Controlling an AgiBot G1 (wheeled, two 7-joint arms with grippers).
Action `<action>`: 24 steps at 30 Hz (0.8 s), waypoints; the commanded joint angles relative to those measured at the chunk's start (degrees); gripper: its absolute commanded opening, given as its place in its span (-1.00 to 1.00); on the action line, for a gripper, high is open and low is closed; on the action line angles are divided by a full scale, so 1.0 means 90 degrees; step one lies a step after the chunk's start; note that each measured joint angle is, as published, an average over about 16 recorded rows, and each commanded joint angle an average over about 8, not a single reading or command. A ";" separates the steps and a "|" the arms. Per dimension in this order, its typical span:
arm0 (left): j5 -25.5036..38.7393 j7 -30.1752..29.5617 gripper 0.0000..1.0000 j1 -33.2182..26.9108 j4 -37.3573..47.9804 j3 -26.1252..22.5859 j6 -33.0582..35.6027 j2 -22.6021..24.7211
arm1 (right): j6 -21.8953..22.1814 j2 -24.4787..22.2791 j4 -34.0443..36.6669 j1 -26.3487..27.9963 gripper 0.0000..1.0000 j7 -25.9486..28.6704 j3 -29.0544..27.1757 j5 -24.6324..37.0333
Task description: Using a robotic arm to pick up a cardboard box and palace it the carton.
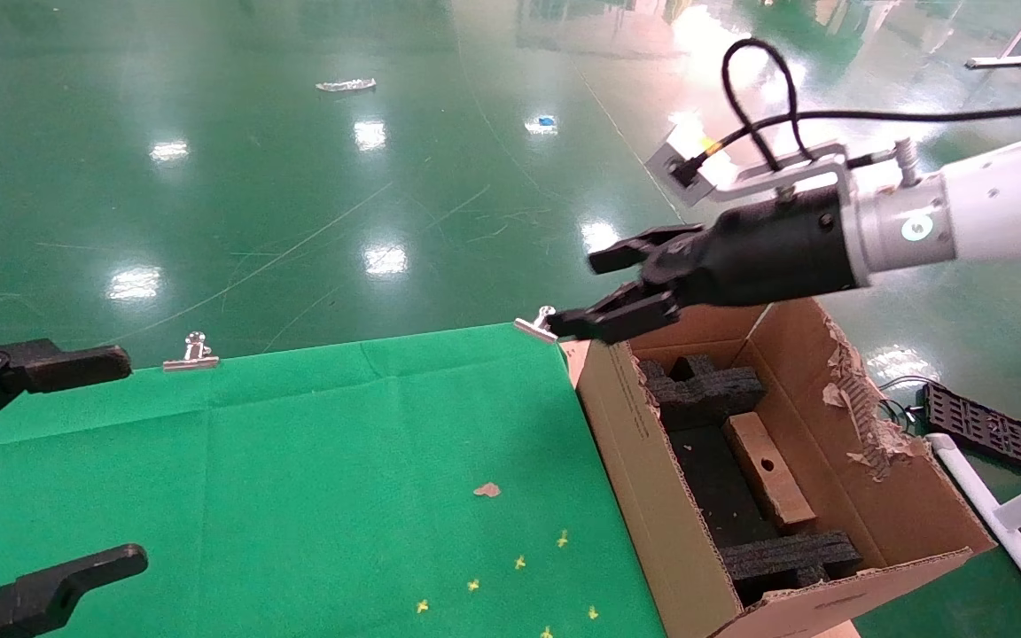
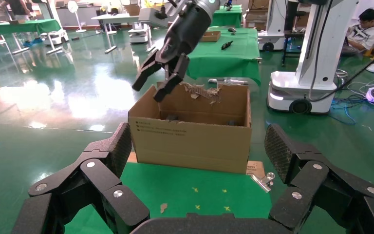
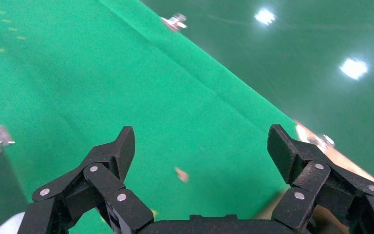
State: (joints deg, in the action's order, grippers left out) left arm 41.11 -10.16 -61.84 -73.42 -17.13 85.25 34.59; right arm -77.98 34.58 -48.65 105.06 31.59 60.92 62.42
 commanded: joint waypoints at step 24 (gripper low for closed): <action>-0.0006 0.0004 1.00 -0.0002 0.0000 -0.0008 -0.0003 -0.0003 | -0.0605 0.0035 -0.1954 -0.3410 1.00 -0.1634 -0.3520 -0.1612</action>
State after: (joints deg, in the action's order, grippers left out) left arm 41.06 -10.12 -61.85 -73.42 -17.21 85.22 34.56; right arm -83.42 34.89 -66.23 74.39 16.90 29.26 47.93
